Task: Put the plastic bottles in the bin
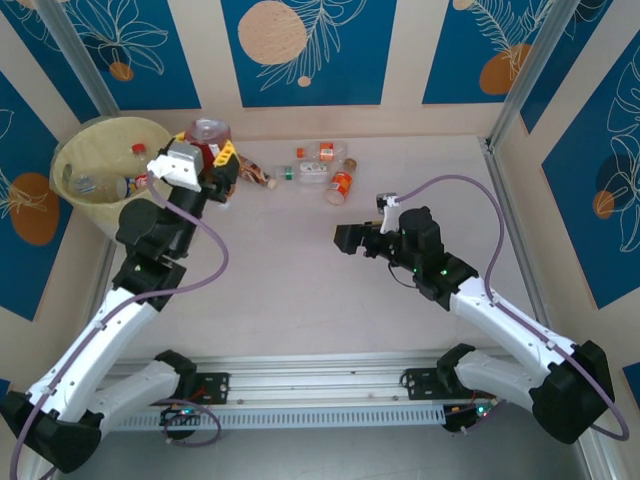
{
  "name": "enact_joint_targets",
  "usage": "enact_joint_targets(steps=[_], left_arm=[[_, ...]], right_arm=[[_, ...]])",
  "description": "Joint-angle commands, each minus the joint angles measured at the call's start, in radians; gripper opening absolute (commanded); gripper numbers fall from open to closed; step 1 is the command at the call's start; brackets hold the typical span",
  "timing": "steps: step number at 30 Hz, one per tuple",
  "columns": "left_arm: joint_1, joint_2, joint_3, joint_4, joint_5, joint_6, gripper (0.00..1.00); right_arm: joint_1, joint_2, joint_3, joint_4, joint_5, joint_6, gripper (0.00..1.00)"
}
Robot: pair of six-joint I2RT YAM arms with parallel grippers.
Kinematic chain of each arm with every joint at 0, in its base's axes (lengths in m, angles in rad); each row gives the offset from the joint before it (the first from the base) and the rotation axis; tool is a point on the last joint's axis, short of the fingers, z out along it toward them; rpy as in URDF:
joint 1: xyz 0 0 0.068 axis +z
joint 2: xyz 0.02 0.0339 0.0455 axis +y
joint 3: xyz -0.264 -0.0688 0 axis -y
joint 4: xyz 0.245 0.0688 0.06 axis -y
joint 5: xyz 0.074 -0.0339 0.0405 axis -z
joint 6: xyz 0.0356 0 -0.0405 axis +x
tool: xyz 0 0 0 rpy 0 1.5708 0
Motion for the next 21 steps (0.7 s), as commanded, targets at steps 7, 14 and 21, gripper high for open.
enact_joint_targets(steps=[7,14,21], left_arm=[[0.318,0.116,0.195,-0.074,-0.084,-0.083,0.0],[0.458,0.238,0.328,-0.205,-0.164,-0.118,0.0],[0.537,0.367,0.372,-0.303,-0.475,-0.542,0.0]], right_arm=[[0.03,0.011,0.047,0.018,0.003,-0.041,1.0],[0.036,-0.04,0.02,-0.004,0.051,-0.053,1.0],[0.036,-0.048,0.015,-0.002,0.067,-0.053,1.0]])
